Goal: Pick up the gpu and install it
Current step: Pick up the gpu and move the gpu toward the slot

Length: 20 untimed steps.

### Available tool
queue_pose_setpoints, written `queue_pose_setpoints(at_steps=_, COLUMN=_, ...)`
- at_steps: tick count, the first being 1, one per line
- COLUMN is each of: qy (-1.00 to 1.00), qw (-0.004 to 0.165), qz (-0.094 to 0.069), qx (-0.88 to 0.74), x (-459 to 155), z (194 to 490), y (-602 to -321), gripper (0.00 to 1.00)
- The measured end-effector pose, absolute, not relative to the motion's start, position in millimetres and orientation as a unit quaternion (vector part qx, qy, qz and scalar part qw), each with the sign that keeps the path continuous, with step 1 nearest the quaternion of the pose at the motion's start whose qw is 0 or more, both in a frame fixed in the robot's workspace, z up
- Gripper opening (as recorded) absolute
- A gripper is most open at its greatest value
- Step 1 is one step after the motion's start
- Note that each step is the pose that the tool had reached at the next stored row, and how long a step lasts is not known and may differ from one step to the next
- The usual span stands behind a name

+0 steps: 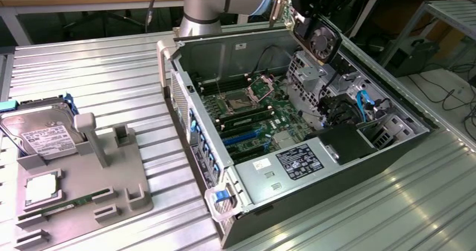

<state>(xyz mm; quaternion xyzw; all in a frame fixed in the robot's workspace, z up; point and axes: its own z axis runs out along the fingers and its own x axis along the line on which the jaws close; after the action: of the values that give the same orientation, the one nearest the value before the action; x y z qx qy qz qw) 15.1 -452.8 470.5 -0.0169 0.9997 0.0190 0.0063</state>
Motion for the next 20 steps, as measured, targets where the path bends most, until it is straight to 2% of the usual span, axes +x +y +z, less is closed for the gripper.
queue_pose_setpoints(at_steps=18, qy=1.000, qw=0.006, qz=0.019, qx=-0.017, x=50.8, z=470.4, y=-452.7, gripper=0.27)
queue_pose_setpoints(at_steps=20, qy=1.000, qw=0.006, qz=0.019, qx=-0.017, x=82.0, z=470.5, y=-452.6, gripper=0.27)
